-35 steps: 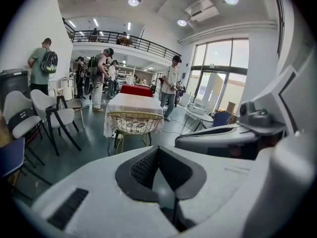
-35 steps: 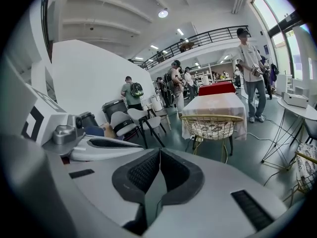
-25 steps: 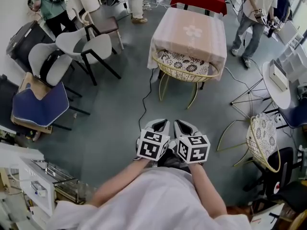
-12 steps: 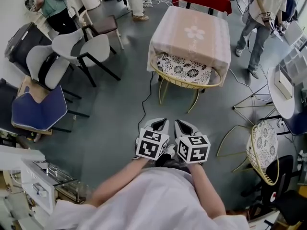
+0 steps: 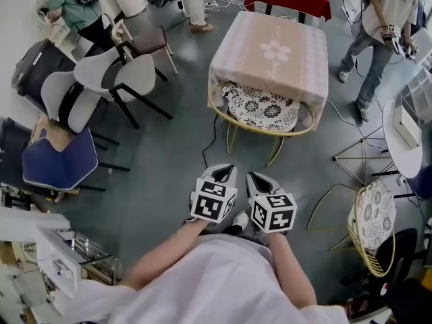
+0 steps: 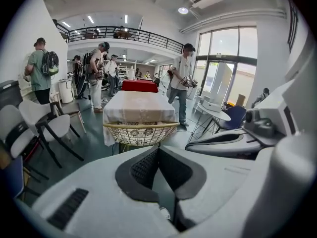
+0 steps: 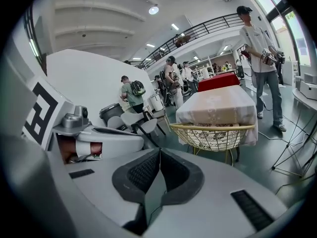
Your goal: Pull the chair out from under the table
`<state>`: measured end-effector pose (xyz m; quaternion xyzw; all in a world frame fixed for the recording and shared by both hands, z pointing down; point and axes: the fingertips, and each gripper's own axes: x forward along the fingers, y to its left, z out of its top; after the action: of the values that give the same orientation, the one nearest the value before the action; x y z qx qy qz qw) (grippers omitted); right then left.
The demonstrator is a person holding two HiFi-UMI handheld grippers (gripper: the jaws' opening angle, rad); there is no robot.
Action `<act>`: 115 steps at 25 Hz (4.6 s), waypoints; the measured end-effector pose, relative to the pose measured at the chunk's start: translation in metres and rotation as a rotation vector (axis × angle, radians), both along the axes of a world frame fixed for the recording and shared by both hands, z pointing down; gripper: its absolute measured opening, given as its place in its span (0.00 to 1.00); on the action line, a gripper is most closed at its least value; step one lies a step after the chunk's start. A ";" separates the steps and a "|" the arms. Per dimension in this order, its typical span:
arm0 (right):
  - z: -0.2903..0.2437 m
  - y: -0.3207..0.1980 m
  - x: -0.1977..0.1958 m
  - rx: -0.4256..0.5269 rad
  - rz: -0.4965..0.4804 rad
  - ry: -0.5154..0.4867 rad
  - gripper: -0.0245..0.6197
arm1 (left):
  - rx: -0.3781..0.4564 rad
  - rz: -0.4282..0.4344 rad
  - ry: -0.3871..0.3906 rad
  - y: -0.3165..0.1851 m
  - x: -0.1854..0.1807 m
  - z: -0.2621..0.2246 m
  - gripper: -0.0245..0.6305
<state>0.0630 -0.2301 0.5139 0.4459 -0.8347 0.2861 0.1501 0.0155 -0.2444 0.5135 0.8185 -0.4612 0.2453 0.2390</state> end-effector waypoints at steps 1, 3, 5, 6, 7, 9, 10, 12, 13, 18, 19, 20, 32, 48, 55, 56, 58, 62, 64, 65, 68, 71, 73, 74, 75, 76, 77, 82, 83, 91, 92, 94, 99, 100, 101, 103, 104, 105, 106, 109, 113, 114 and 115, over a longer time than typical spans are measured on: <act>0.000 -0.005 0.002 0.005 -0.004 0.001 0.04 | 0.001 -0.004 -0.003 -0.004 0.001 0.000 0.04; 0.000 -0.012 0.006 0.010 -0.011 0.006 0.04 | -0.001 -0.008 -0.009 -0.010 0.001 0.000 0.04; 0.000 -0.019 0.008 0.015 -0.015 0.015 0.04 | -0.004 -0.007 -0.015 -0.015 0.001 0.001 0.04; 0.000 -0.022 0.008 0.017 -0.019 0.020 0.04 | -0.006 -0.006 -0.018 -0.018 0.001 0.002 0.04; 0.000 -0.026 0.008 0.018 -0.022 0.024 0.04 | -0.007 -0.006 -0.020 -0.022 0.001 0.003 0.04; 0.001 -0.033 0.008 0.017 -0.026 0.036 0.04 | -0.010 -0.004 -0.021 -0.029 0.001 0.005 0.04; 0.002 -0.036 0.008 0.015 -0.026 0.045 0.04 | -0.012 0.000 -0.020 -0.033 0.001 0.005 0.04; 0.004 -0.042 0.009 0.014 -0.026 0.064 0.04 | -0.016 0.009 -0.018 -0.039 0.000 0.008 0.04; 0.005 -0.046 0.009 0.014 -0.026 0.073 0.04 | -0.018 0.013 -0.018 -0.043 -0.001 0.009 0.04; 0.014 -0.069 0.006 0.016 -0.038 0.144 0.05 | -0.007 0.071 -0.032 -0.071 -0.007 0.017 0.04; 0.016 -0.074 0.005 0.017 -0.042 0.164 0.05 | -0.003 0.088 -0.038 -0.078 -0.009 0.019 0.04; 0.017 -0.079 0.005 0.018 -0.044 0.184 0.05 | 0.001 0.106 -0.046 -0.085 -0.010 0.020 0.04; 0.031 -0.139 0.010 0.033 -0.073 0.441 0.05 | 0.037 0.435 -0.185 -0.152 -0.017 0.044 0.05; 0.066 -0.167 -0.014 0.053 -0.388 0.823 0.08 | 0.135 0.950 -0.428 -0.174 -0.030 0.079 0.21; 0.087 -0.174 -0.005 0.039 -0.516 1.011 0.16 | 0.221 1.155 -0.567 -0.180 -0.026 0.099 0.26; 0.091 -0.174 -0.004 0.038 -0.542 1.041 0.17 | 0.226 1.173 -0.579 -0.181 -0.025 0.101 0.26; 0.098 -0.175 -0.003 0.037 -0.594 1.097 0.18 | 0.227 1.206 -0.607 -0.184 -0.024 0.107 0.26; 0.110 -0.179 0.004 0.020 -0.666 1.170 0.18 | 0.217 1.263 -0.657 -0.186 -0.024 0.122 0.26; 0.114 -0.180 0.009 0.011 -0.679 1.190 0.18 | 0.218 1.287 -0.686 -0.187 -0.023 0.128 0.26; 0.116 -0.181 0.010 0.008 -0.681 1.193 0.18 | 0.223 1.297 -0.701 -0.188 -0.022 0.131 0.26; 0.120 -0.181 0.008 0.003 -0.707 1.200 0.18 | 0.241 1.328 -0.735 -0.192 -0.021 0.136 0.26; 0.128 -0.181 0.008 0.004 -0.747 1.234 0.18 | 0.239 1.368 -0.777 -0.193 -0.023 0.141 0.26; 0.133 -0.183 0.010 0.001 -0.764 1.251 0.16 | 0.254 1.382 -0.814 -0.195 -0.023 0.144 0.21; 0.135 -0.184 0.010 0.001 -0.772 1.257 0.16 | 0.265 1.384 -0.829 -0.197 -0.022 0.144 0.18; 0.137 -0.185 0.009 0.003 -0.778 1.264 0.15 | 0.272 1.388 -0.841 -0.198 -0.022 0.144 0.14; 0.139 -0.185 0.008 0.007 -0.780 1.273 0.12 | 0.276 1.391 -0.851 -0.198 -0.022 0.144 0.14; 0.141 -0.186 0.007 0.014 -0.777 1.287 0.12 | 0.282 1.392 -0.863 -0.198 -0.022 0.144 0.14; 0.143 -0.189 0.007 0.018 -0.771 1.307 0.10 | 0.303 1.365 -0.905 -0.200 -0.020 0.145 0.13; 0.142 -0.189 0.007 0.015 -0.769 1.295 0.10 | 0.290 1.366 -0.908 -0.200 -0.020 0.145 0.13; 0.140 -0.186 0.006 -0.035 -0.763 1.229 0.08 | 0.282 1.367 -0.927 -0.197 -0.020 0.147 0.13; 0.140 -0.185 0.006 -0.039 -0.766 1.226 0.08 | 0.282 1.367 -0.925 -0.196 -0.020 0.146 0.12; 0.139 -0.183 0.006 -0.049 -0.772 1.221 0.08 | 0.277 1.369 -0.917 -0.193 -0.020 0.146 0.12; 0.141 -0.171 0.003 -0.064 -0.792 1.207 0.07 | 0.239 1.398 -0.902 -0.178 -0.023 0.150 0.13; 0.141 -0.168 0.002 -0.062 -0.793 1.201 0.07 | 0.233 1.400 -0.901 -0.175 -0.024 0.150 0.13; 0.140 -0.164 0.001 -0.058 -0.791 1.196 0.07 | 0.230 1.398 -0.904 -0.172 -0.025 0.150 0.13; 0.138 -0.158 -0.001 -0.052 -0.790 1.184 0.07 | 0.228 1.389 -0.916 -0.167 -0.026 0.149 0.13; 0.138 -0.153 -0.002 -0.049 -0.792 1.174 0.07 | 0.228 1.385 -0.922 -0.164 -0.027 0.149 0.13; 0.138 -0.148 -0.004 -0.048 -0.794 1.163 0.07 | 0.226 1.381 -0.927 -0.160 -0.028 0.150 0.13; 0.137 -0.143 -0.006 -0.047 -0.797 1.152 0.07 | 0.224 1.377 -0.934 -0.155 -0.030 0.150 0.13; 0.136 -0.128 -0.009 -0.045 -0.808 1.132 0.07 | 0.218 1.366 -0.957 -0.142 -0.032 0.151 0.13; 0.136 -0.108 -0.015 -0.027 -0.830 1.115 0.07 | 0.201 1.336 -0.974 -0.122 -0.037 0.151 0.13; 0.136 -0.103 -0.015 -0.025 -0.834 1.114 0.07 | 0.196 1.329 -0.979 -0.117 -0.038 0.152 0.13; 0.136 -0.097 -0.014 -0.023 -0.838 1.113 0.07 | 0.190 1.324 -0.983 -0.111 -0.037 0.152 0.13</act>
<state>0.0491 -0.3275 0.6497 0.1652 -0.7322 -0.0582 0.6581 -0.0220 -0.3559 0.6655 0.7369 0.0451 0.6249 -0.2537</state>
